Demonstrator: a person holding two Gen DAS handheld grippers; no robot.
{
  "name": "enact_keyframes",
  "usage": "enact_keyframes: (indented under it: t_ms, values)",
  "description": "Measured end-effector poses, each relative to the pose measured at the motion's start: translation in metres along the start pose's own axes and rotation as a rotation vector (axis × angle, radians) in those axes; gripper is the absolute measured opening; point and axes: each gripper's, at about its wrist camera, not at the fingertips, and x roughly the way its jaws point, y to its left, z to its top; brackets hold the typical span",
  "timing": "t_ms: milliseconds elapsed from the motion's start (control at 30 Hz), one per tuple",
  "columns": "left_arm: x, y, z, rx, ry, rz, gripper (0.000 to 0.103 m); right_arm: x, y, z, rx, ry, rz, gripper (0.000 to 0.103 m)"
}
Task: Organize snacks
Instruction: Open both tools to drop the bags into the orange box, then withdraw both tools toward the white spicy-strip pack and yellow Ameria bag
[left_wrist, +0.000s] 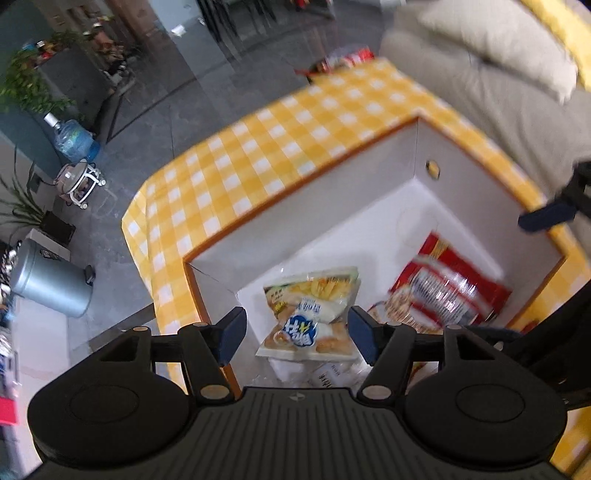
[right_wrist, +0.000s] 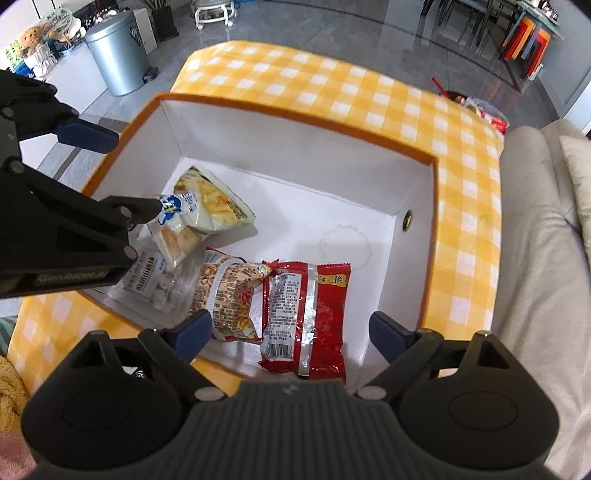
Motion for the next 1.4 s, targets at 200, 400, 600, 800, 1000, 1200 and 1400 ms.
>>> enact_keyframes:
  t_ms: [200,400,600,800,1000,1200,1400]
  values:
    - [-0.034,0.010,-0.014,-0.083,-0.097,-0.068,0.074,-0.031,0.001,-0.019,0.072,-0.088,-0.002,0.092]
    - [-0.059,0.009,-0.039,-0.119,-0.147,-0.107,0.074,-0.056,0.010,-0.049,0.154,-0.146,0.028,0.092]
    - [-0.082,0.005,-0.067,-0.139,-0.183,-0.124,0.074,-0.075,0.023,-0.082,0.210,-0.192,0.056,0.093]
    - [-0.103,-0.002,-0.096,-0.180,-0.214,-0.122,0.074,-0.094,0.039,-0.116,0.239,-0.265,0.067,0.093]
    - [-0.111,-0.004,-0.125,-0.276,-0.216,-0.153,0.074,-0.102,0.054,-0.149,0.258,-0.312,0.055,0.093]
    - [-0.112,-0.005,-0.153,-0.355,-0.215,-0.166,0.074,-0.105,0.052,-0.182,0.328,-0.384,0.025,0.092]
    - [-0.100,-0.011,-0.175,-0.411,-0.188,-0.198,0.074,-0.099,0.046,-0.208,0.391,-0.412,-0.022,0.093]
